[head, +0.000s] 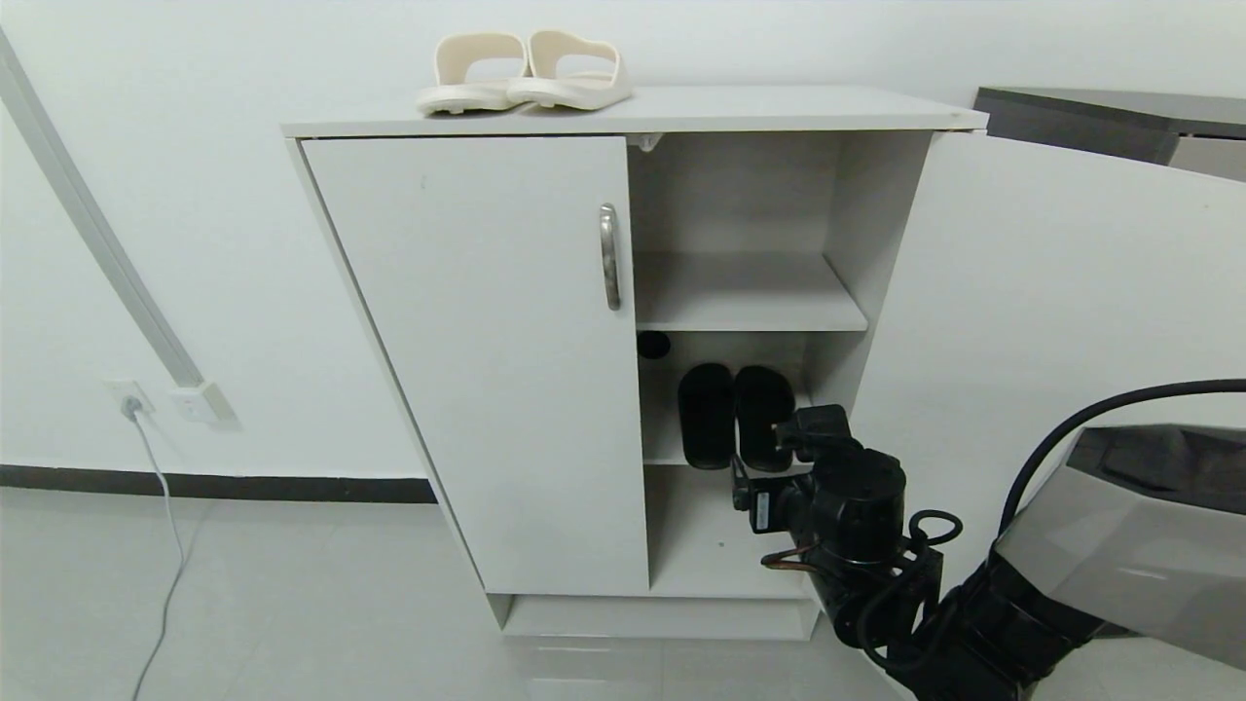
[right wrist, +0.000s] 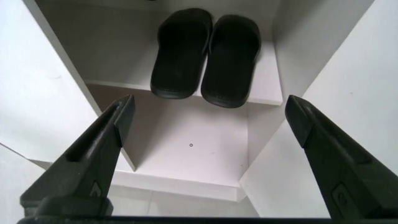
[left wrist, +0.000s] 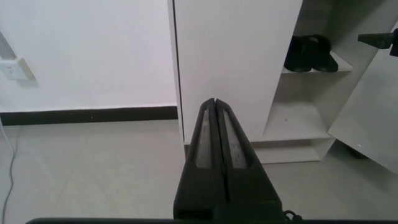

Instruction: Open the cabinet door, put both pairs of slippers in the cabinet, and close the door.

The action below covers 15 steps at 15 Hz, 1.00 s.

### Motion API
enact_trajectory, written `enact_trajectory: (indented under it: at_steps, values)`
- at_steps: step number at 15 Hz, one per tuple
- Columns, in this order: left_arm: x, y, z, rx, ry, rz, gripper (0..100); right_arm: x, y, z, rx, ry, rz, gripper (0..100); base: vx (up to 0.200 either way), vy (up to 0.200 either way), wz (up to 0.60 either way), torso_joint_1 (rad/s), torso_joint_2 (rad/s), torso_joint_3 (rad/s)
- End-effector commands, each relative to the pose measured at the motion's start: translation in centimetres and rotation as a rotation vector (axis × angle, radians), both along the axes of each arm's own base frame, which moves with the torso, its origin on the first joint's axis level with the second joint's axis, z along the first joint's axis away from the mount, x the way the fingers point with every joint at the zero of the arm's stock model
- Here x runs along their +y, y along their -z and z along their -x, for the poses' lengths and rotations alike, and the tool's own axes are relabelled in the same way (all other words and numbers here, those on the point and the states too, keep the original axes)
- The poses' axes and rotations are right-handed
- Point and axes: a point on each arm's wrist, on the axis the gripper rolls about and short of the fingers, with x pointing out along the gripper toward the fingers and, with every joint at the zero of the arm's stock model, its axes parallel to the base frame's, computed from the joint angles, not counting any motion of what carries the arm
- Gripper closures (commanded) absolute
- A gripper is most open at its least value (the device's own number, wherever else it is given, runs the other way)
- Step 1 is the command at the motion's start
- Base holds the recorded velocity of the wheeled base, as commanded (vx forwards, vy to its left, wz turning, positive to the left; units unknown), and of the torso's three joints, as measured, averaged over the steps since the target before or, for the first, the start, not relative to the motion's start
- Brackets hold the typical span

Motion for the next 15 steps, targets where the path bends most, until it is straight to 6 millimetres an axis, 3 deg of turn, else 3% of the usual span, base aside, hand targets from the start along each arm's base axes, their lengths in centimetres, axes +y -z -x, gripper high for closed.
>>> enact_trajectory:
  at_steps: [1, 15]
  values:
    - [0.0, 0.0, -0.01, 0.001, 0.0, 0.0, 100, 0.02, 0.08, 0.0, 0.001, 0.0, 0.0, 0, 0.0, 0.2, 0.0, -0.007, 0.0, 0.007]
    - [0.0, 0.0, -0.01, 0.001, 0.0, 0.001, 100, -0.98, 0.58, 0.12, 0.003, 0.008, 0.014, 0, 0.0, 0.2, 0.0, 0.003, 0.0, 0.002]
